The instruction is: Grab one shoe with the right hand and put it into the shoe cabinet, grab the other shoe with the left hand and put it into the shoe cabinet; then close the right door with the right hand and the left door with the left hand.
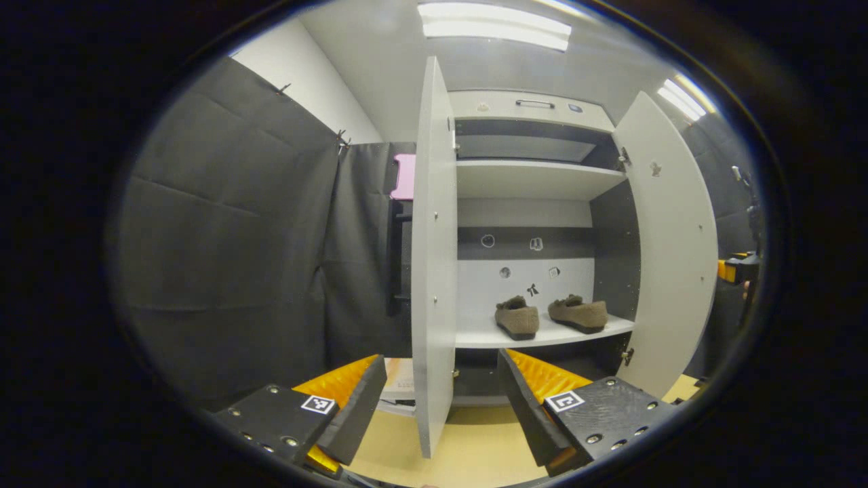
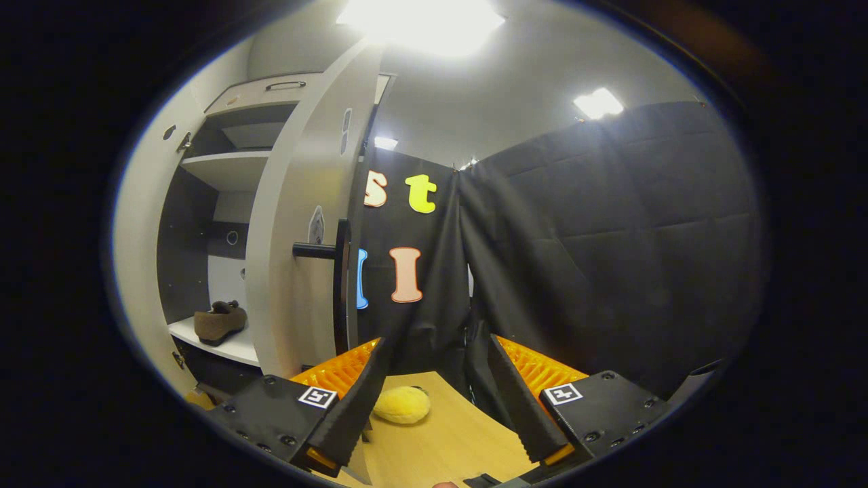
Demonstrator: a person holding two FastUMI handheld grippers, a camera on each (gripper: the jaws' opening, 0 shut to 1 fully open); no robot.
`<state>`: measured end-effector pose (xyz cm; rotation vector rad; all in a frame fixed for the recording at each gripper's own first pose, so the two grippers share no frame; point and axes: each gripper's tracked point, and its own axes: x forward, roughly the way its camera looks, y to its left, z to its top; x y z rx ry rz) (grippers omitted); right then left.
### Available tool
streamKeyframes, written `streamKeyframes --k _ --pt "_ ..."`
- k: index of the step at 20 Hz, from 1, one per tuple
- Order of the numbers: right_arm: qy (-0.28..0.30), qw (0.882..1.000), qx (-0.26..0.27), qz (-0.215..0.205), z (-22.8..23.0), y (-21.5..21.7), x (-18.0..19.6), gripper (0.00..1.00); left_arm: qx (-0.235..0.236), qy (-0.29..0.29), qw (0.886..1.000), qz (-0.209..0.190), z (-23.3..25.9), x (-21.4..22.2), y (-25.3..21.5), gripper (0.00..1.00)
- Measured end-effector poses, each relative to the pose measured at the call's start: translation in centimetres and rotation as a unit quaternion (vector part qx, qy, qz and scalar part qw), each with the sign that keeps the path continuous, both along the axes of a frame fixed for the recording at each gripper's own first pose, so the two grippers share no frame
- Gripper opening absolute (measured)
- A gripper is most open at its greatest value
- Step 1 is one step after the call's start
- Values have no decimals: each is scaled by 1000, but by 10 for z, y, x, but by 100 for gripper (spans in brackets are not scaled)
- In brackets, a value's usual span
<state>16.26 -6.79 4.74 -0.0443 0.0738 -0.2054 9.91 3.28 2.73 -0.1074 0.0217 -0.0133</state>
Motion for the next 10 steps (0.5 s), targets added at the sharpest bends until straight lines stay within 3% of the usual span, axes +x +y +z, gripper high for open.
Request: streamKeyframes --k 2,3,6,7,9,10 --pt "-3 1000 4 25 0 22 0 95 1 -3 1000 3 3 -1 2 100" --pt "-5 999 5 36 0 32 1 95 0 -4 1000 3 4 -2 2 95" --pt "-6 998 8 66 0 63 7 95 1 -2 1000 8 2 -5 8 95" --pt "-7 997 10 75 0 71 10 95 3 -1 1000 12 3 -7 11 100" --pt "-8 996 18 91 -2 79 13 95 3 0 1000 19 2 -9 17 95" --pt "-7 995 21 100 -3 84 15 95 3 0 1000 25 2 -9 20 100"
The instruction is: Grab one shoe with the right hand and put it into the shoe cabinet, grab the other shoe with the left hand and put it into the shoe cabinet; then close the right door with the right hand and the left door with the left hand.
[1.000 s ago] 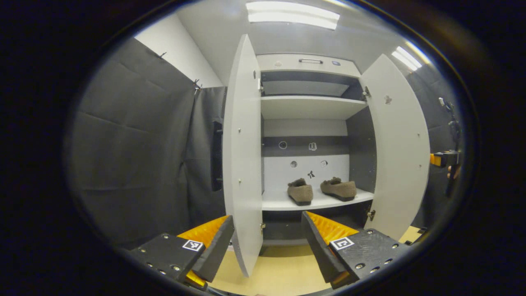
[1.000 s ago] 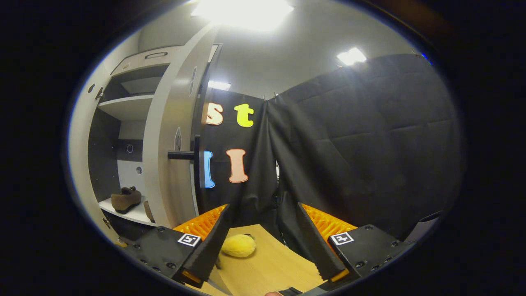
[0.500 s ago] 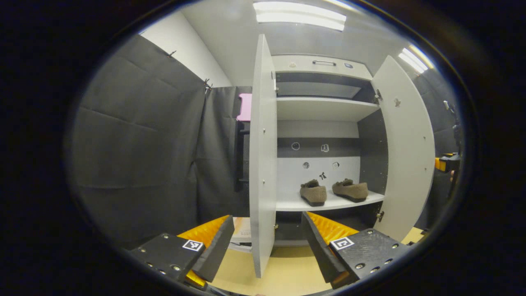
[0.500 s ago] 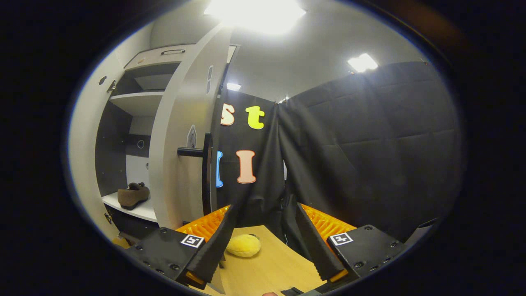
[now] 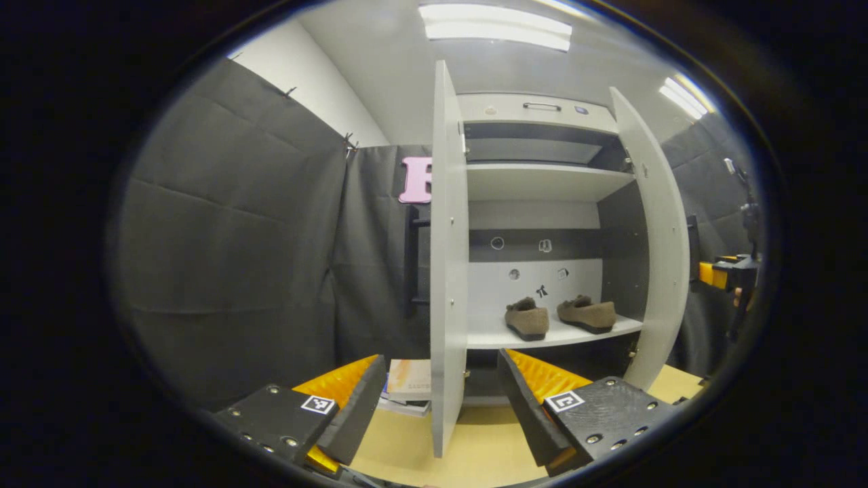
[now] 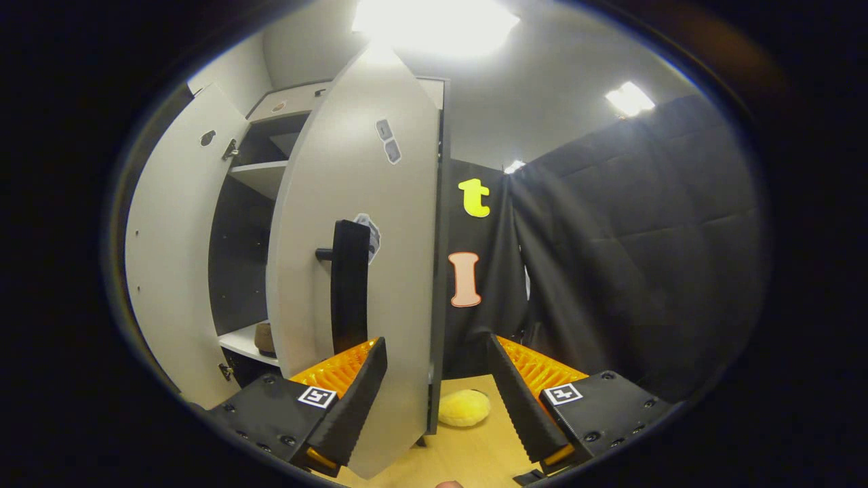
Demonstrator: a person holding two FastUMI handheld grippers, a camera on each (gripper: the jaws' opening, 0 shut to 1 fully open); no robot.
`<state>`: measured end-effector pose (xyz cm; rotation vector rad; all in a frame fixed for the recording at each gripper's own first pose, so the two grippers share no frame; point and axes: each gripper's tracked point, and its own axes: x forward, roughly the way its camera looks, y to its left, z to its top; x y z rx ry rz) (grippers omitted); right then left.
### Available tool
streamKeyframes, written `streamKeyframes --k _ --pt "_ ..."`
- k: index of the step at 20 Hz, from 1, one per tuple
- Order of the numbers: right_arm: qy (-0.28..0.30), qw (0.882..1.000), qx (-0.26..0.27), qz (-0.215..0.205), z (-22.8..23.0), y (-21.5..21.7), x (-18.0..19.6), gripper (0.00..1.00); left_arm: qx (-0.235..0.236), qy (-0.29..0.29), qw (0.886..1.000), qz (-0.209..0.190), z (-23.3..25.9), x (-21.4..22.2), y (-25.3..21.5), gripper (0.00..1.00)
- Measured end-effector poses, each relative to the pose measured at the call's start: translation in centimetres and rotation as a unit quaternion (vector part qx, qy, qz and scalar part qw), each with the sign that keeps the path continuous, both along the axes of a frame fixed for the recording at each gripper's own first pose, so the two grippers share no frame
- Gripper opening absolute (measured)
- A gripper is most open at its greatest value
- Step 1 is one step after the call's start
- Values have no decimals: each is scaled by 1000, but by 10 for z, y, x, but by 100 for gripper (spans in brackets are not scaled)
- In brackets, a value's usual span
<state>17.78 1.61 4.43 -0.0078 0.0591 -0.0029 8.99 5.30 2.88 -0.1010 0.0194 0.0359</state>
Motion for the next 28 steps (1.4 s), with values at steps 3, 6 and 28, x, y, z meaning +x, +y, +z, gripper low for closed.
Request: streamKeyframes --k 3,6,28 --pt "6 999 5 32 -4 34 13 96 3 4 1000 17 -2 -3 11 100" --pt "10 998 -2 59 -7 59 28 97 1 7 999 32 -5 -5 23 95" --pt "54 999 -1 -5 -63 -41 -5 98 62 -7 991 119 26 96 110 94"
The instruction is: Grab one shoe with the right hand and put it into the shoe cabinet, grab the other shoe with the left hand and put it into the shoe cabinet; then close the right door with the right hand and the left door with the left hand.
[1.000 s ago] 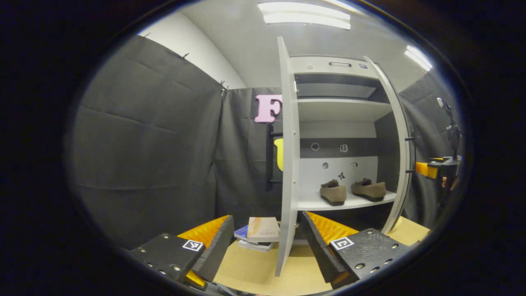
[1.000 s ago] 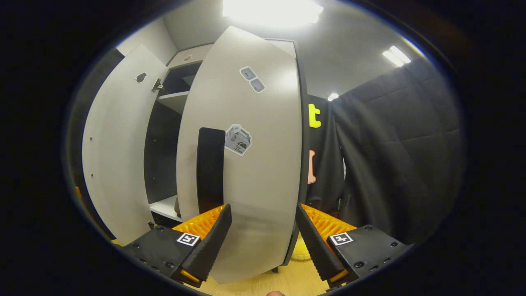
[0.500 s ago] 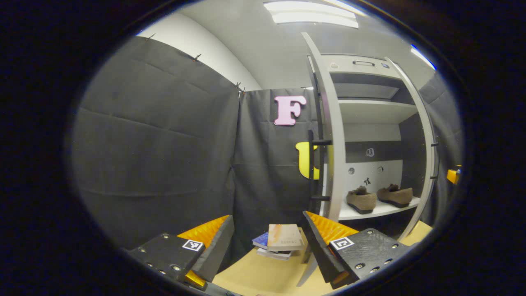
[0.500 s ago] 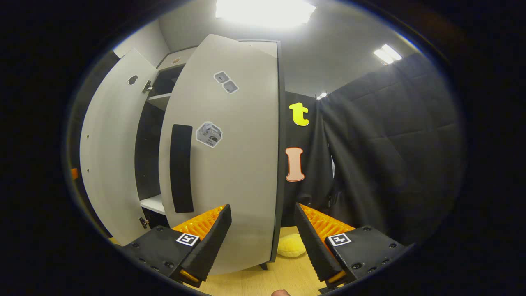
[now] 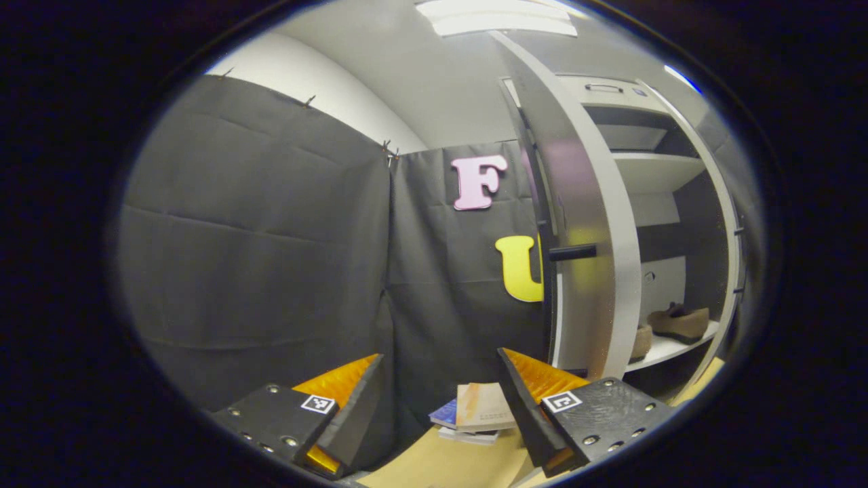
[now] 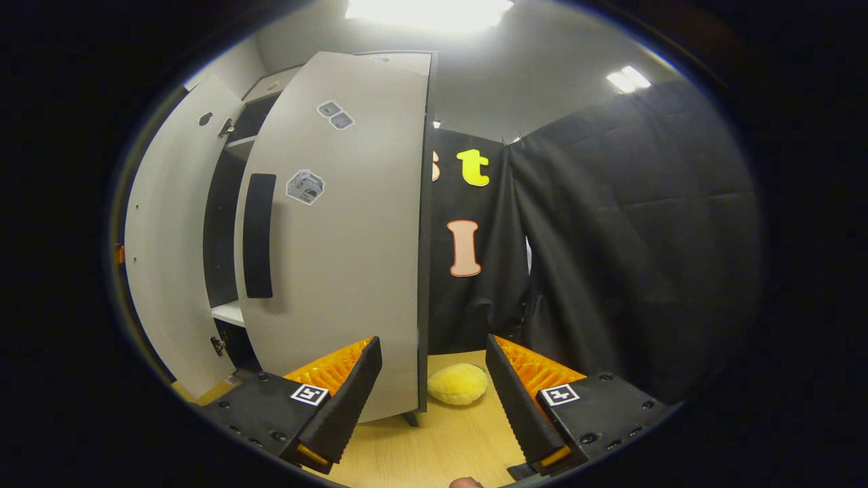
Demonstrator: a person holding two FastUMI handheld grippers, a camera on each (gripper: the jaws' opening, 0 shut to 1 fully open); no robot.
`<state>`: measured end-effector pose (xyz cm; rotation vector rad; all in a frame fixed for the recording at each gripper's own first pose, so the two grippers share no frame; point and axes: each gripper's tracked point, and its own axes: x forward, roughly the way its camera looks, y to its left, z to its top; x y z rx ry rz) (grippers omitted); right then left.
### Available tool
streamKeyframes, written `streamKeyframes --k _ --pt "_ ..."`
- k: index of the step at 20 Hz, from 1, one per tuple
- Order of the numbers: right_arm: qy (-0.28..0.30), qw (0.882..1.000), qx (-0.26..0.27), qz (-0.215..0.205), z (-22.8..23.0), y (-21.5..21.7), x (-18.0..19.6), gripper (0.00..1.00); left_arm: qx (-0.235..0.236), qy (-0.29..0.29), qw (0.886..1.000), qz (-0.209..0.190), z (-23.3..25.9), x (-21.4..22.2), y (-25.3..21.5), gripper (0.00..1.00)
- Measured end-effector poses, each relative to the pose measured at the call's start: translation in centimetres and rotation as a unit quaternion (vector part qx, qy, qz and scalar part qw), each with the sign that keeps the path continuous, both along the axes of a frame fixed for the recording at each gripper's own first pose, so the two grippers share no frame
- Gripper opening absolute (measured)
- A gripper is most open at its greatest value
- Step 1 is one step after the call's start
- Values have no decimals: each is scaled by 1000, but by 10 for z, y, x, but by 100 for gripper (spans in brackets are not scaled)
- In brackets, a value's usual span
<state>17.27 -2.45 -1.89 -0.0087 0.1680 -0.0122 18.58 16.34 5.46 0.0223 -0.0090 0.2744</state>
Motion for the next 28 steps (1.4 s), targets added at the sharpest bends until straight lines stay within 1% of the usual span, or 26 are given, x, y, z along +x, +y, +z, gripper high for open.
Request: streamKeyframes --k 1,3,5,6,9,11,12,13,20,22,25,28 --pt "1 1000 0 -2 -1 -2 -1 98 -5 -2 1000 -1 0 0 -3 100" --pt "5 1000 3 -4 -6 -4 -3 98 -16 -3 1000 -10 3 -2 -4 94" --pt "8 1000 6 -5 -9 -3 -6 98 -16 -1 1000 -18 6 -3 -6 87" --pt "10 1000 7 -5 -10 -2 -7 98 -17 -2 1000 -25 8 -3 -9 94" --pt "9 1000 10 -1 -9 3 -12 98 -21 -8 998 -52 17 -7 -22 87" --pt "6 1000 7 1 -7 6 -13 98 -23 -15 997 -73 14 -5 -48 94" --pt "7 1000 4 0 -6 7 -14 97 -26 -17 996 -83 12 -3 -64 100" --pt "7 1000 3 0 -6 6 -16 98 -31 -20 995 -94 12 -2 -77 100" --pt "10 1000 3 -5 1 3 -20 97 -62 -28 984 -165 15 12 -143 90" --pt "10 1000 1 -4 0 5 -20 98 -63 -31 981 -178 16 17 -163 87" --pt "15 1000 3 2 -3 6 -18 98 -71 -31 978 -196 18 29 -196 87" --pt "17 1000 5 19 -5 15 -18 98 -71 -31 977 -198 17 40 -213 87"
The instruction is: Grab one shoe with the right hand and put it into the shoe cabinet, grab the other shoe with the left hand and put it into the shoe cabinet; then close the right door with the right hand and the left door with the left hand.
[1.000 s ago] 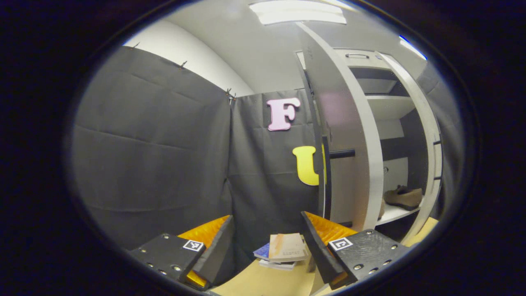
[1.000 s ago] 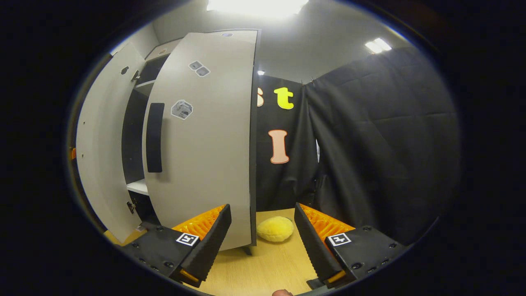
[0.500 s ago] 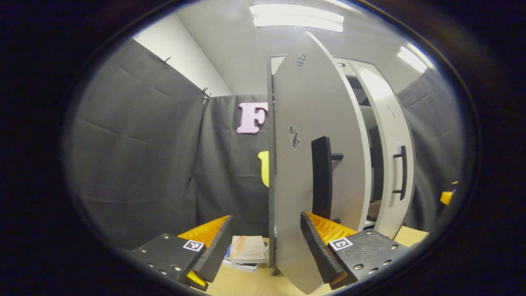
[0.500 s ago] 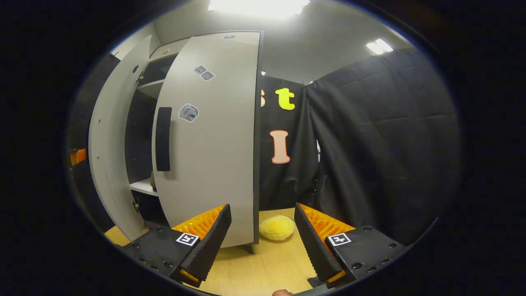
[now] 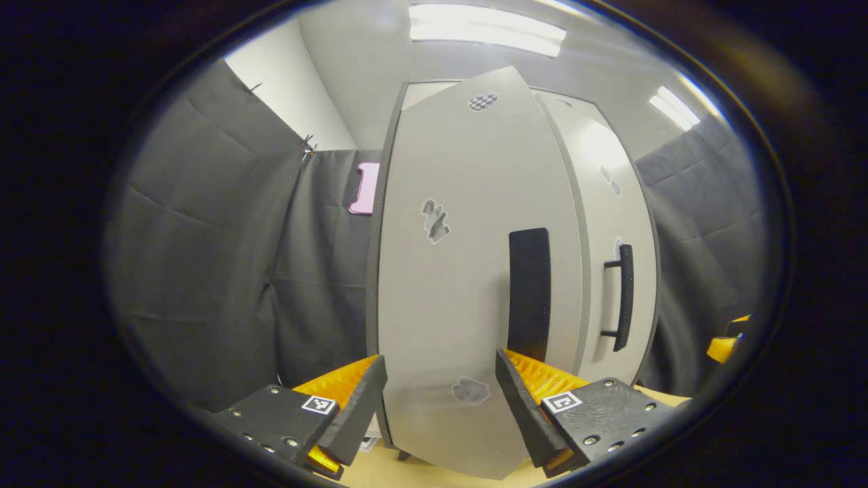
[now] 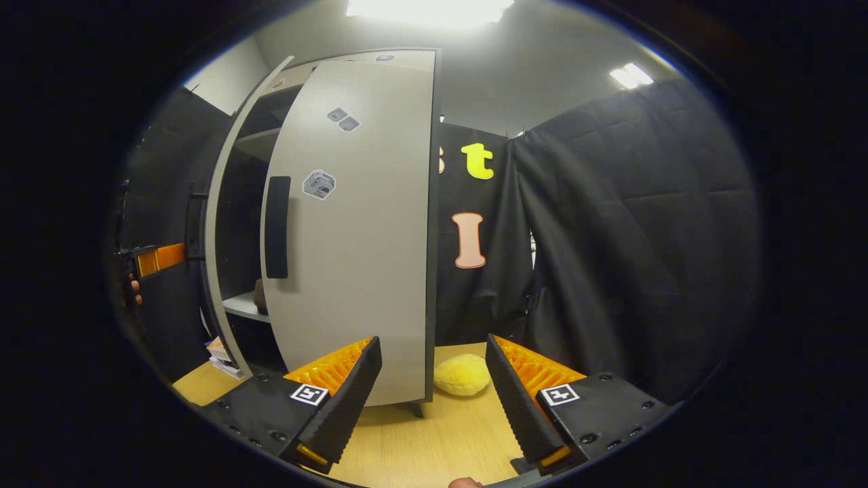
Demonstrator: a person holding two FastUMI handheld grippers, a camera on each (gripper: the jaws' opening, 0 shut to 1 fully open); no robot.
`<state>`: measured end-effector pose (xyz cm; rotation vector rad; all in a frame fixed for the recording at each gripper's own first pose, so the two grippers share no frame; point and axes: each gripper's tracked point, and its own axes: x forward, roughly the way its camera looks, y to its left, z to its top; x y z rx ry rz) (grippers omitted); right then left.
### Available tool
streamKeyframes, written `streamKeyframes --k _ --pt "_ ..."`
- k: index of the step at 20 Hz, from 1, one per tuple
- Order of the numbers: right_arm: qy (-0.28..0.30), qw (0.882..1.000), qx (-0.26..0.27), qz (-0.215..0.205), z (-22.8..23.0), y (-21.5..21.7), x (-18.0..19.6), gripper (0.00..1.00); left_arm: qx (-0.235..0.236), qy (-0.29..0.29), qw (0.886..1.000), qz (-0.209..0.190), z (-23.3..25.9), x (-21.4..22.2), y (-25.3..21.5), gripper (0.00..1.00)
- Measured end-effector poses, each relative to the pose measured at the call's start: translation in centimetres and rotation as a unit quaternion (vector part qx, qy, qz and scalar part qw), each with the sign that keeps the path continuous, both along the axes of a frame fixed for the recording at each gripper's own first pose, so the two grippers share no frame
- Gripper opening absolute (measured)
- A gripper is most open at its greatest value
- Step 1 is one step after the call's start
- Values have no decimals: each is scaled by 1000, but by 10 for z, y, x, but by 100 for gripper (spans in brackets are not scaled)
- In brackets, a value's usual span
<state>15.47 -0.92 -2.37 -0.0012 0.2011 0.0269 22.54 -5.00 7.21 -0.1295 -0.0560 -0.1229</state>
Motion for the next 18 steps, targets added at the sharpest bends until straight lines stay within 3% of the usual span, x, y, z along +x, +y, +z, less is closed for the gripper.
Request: streamKeyframes --k 6,11,15,18 --pt "-9 999 15 28 11 23 4 97 10 -1 1000 3 2 -13 11 87" --pt "-30 998 23 44 32 34 -8 98 27 -11 999 13 12 -58 41 87" --pt "-41 997 27 56 44 40 -27 98 35 -9 999 14 10 -96 55 100" --pt "-45 997 29 61 49 42 -41 97 44 -10 999 10 11 -122 60 100"
